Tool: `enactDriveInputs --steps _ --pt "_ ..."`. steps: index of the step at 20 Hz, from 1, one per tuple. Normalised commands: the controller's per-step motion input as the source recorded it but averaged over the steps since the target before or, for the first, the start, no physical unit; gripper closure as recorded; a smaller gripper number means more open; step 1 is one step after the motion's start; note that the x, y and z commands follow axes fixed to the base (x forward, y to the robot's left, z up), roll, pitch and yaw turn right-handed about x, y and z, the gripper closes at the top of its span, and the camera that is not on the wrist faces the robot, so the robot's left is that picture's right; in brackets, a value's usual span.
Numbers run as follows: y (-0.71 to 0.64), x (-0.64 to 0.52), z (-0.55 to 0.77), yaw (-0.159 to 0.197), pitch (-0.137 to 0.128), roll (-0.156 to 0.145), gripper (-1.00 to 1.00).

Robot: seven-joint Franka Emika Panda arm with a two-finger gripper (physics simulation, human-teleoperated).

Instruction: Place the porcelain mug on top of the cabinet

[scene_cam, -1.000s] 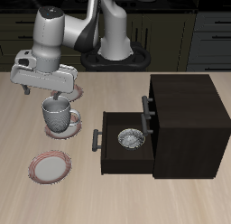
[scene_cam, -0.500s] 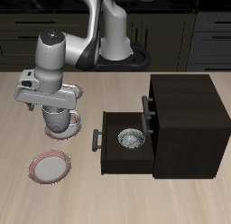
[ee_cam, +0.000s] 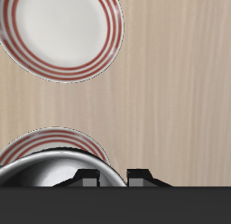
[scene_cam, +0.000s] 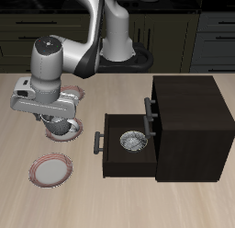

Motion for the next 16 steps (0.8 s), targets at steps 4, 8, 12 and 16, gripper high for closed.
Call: enactDriveInputs --steps 4,8,12,16 --pt "-0.04 0.04 0.12 -0.011 -0.020 0.009 1.00" --pt "0.09 0.06 0.22 -0.008 -0.023 0.017 1.00" --pt "0.24 -0.05 0.32 0.005 -0.034 0.038 1.00" --pt "0.21 -0.09 0.51 -0.034 -0.045 0.016 1.00"
